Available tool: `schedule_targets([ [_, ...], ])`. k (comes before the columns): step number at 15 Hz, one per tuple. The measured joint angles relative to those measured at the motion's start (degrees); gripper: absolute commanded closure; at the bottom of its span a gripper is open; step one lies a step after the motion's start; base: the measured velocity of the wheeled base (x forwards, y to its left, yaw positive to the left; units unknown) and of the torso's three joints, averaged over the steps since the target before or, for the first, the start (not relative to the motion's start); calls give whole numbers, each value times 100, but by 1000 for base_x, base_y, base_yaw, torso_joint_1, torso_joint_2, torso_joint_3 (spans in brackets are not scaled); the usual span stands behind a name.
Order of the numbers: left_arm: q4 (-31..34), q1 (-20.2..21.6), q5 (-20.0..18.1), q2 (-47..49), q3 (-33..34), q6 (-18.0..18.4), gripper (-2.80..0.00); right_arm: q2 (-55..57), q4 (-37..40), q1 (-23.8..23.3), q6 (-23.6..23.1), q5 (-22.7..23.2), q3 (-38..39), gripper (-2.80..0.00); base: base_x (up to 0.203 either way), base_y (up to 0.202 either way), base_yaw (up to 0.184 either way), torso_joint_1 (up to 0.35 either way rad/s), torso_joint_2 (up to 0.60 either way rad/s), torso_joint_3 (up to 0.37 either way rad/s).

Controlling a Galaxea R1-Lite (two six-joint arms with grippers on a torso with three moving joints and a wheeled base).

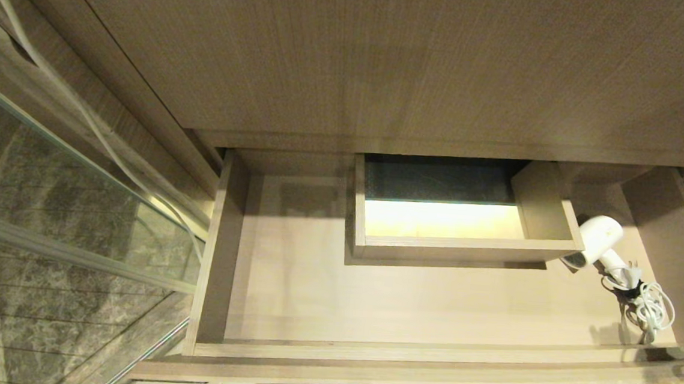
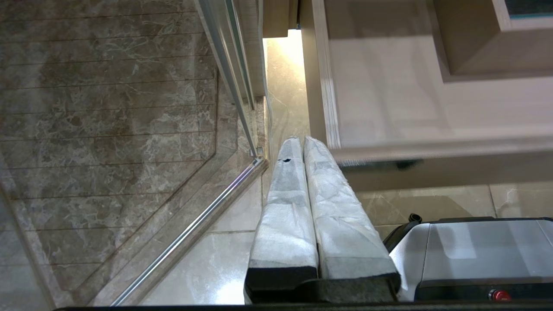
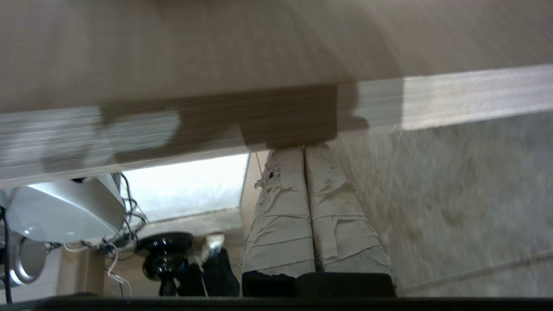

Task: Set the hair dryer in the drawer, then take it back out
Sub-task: Close the drawer

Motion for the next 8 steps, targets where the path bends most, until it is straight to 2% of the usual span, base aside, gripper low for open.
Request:
schedule_targets([
  [4, 0, -2, 0, 0, 0, -1, 0, 133, -550, 32, 78, 559, -344, 0, 0, 0, 0, 0, 0, 0],
  [8, 1, 2, 0, 0, 0, -2, 0, 164, -1552, 121, 525, 1237, -669, 0, 0, 0, 0, 0, 0, 0],
])
